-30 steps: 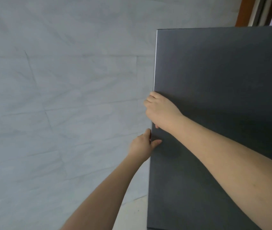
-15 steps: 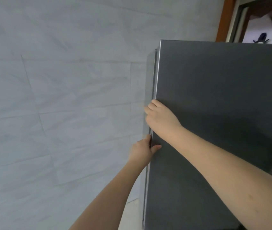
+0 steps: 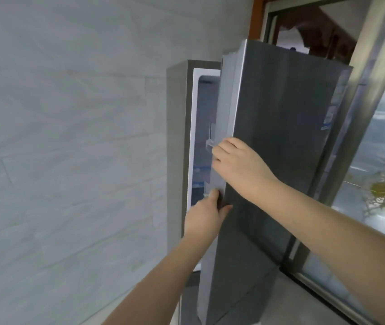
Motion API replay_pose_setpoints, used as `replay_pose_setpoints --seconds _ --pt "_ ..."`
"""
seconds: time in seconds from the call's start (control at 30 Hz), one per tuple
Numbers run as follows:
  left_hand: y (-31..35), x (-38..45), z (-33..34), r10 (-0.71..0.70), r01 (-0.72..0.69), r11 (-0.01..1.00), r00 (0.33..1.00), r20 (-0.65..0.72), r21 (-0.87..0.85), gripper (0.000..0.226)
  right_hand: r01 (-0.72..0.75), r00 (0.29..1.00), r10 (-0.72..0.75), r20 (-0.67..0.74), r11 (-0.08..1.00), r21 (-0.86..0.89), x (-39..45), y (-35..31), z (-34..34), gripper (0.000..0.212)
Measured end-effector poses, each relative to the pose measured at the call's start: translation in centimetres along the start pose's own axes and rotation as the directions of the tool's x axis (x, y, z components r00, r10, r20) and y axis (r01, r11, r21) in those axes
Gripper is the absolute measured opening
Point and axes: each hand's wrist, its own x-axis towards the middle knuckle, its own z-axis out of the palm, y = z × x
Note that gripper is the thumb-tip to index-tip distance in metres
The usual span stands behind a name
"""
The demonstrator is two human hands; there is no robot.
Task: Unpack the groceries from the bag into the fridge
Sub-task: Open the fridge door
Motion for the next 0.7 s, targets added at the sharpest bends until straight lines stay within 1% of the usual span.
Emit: replay_pose_setpoints --seconds 0.07,0.17,0.23,0.33,0.43,0.5,0.57,0.6,0.67,0.7 --pt "1.1 -1.4 0.4 0.066 -0.066 0.998 0.997 0.029 0.011 0.033 -0.011 1.000 0.012 -0.010 0.999 0.035 -2.6 0.3 -0.3 0.038" --pt "1.3 -3.0 1.5 0.182 -0.184 0.982 0.983 0.037 0.038 0.037 -0.023 1.000 0.021 0.013 0.992 0.125 -6.6 0.4 -0.6 0.036" --pt "1.2 -3.6 2.1 0.265 -0.264 0.962 0.964 -0.007 0.066 0.036 -0.055 0.998 0.053 0.019 0.990 0.130 -9.0 0.0 -1.2 0.038" --pt "0.9 -4.0 2.7 0.376 -0.370 0.927 0.920 -0.108 0.065 0.033 -0.150 0.988 0.143 0.056 0.977 0.149 -12.1 -0.4 -2.0 0.046" --pt "0.7 -4.0 3.1 0.434 -0.430 0.901 0.889 -0.147 0.063 0.033 -0.251 0.966 0.235 0.105 0.953 0.172 -14.8 -1.1 -2.1 0.052" --pt "0.9 -3.7 3.4 0.429 -0.424 0.903 0.898 -0.096 0.069 0.045 -0.327 0.943 0.308 0.127 0.929 0.176 -16.2 -1.8 -2.3 0.053" --pt "0.9 -3.4 3.8 0.381 -0.380 0.920 0.925 0.010 0.093 0.056 -0.389 0.920 0.371 0.122 0.902 0.188 -16.8 -2.7 -2.6 0.054" --pt "1.1 -3.3 4.3 0.365 -0.370 0.924 0.929 0.064 0.100 0.059 -0.415 0.909 0.397 0.125 0.889 0.195 -17.1 -3.2 -2.7 0.054" --pt "1.6 -3.4 5.2 0.376 -0.391 0.916 0.915 0.147 0.090 0.059 -0.452 0.891 0.430 0.142 0.866 0.214 -17.5 -4.0 -2.4 0.057" --pt "1.9 -3.5 5.6 0.405 -0.420 0.905 0.899 0.165 0.063 0.059 -0.463 0.886 0.441 0.147 0.858 0.220 -17.7 -4.3 -2.2 0.058"
